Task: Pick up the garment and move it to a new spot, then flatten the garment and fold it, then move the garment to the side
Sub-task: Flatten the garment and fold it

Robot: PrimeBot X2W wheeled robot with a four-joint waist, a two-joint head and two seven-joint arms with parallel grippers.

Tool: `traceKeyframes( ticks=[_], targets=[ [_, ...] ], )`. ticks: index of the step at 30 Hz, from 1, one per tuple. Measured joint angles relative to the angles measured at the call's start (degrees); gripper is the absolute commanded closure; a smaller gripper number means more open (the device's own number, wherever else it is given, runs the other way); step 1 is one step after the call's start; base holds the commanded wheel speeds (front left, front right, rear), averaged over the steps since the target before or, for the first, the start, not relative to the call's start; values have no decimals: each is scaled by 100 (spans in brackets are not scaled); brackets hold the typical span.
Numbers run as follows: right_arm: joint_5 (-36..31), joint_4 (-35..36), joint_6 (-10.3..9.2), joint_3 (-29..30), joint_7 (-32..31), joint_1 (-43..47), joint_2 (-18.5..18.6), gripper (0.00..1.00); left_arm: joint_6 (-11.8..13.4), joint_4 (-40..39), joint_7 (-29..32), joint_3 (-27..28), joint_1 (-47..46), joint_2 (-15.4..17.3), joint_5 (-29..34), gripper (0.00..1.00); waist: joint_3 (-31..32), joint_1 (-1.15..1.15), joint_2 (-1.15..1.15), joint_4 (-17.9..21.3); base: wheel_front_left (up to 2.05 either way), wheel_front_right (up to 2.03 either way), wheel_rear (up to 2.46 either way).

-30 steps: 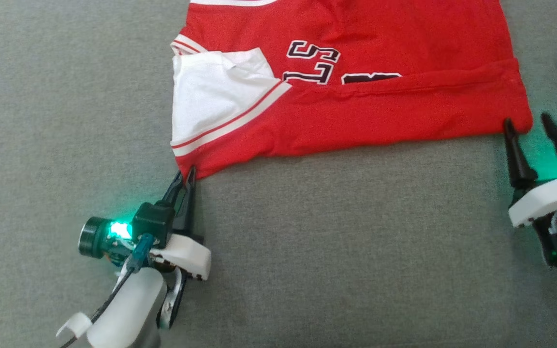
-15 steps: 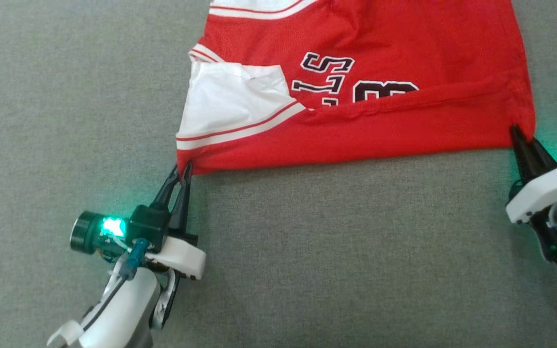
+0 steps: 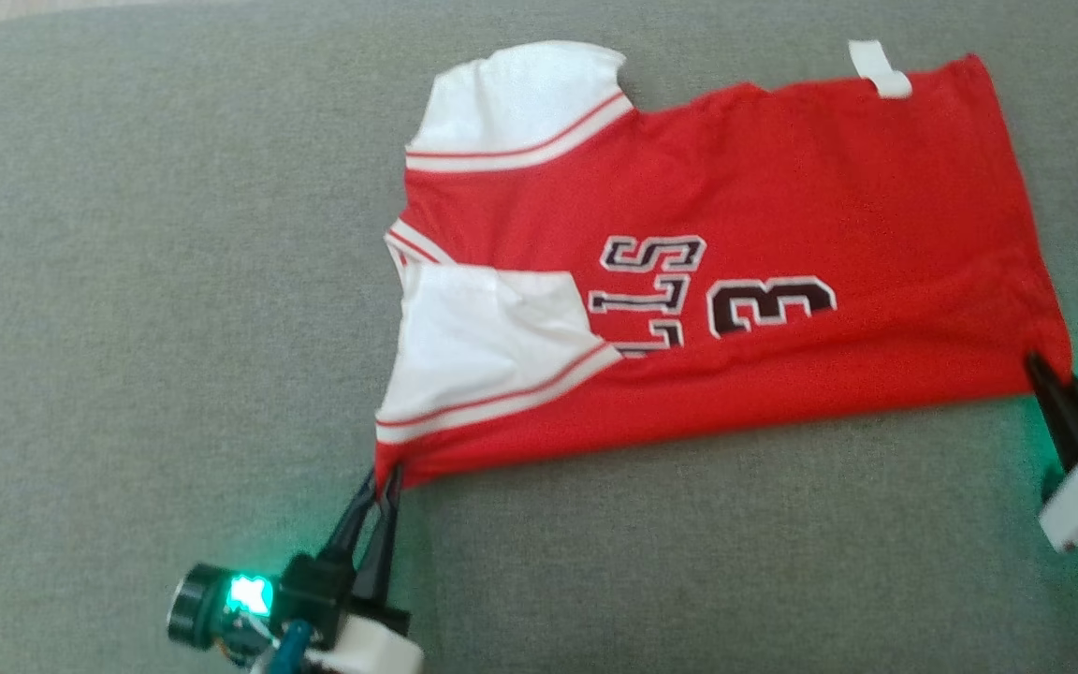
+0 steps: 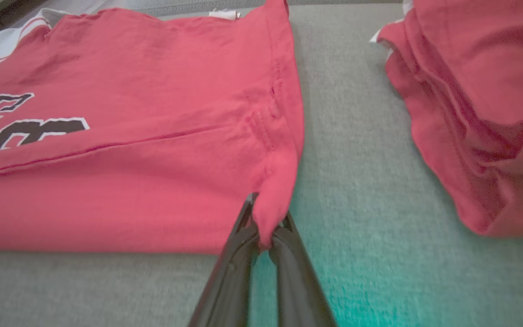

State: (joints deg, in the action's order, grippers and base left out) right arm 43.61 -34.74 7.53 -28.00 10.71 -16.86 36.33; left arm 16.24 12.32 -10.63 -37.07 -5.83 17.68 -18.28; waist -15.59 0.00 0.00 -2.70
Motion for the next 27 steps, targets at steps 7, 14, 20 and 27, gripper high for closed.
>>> traceKeyframes(
  ticks=[7,14,20,27],
  targets=[
    [136,503,1,333,-14,886,166,100,91,-389,141,-63,255,118,0,100,46,0,0,-70,0,0,0],
    [-144,716,1,818,-123,1186,135,0,90,-425,330,-132,265,222,-5,0,77,0,0,-41,0,0,0],
    [-568,1134,1,1295,-45,1179,12,0,-62,-901,617,-40,-168,612,127,0,-28,0,0,79,0,0,0],
    [-1005,1651,1,1492,-123,1042,-234,0,-1234,-1082,1572,83,-2954,1070,407,0,-392,1,0,320,0,0,0]
  ],
)
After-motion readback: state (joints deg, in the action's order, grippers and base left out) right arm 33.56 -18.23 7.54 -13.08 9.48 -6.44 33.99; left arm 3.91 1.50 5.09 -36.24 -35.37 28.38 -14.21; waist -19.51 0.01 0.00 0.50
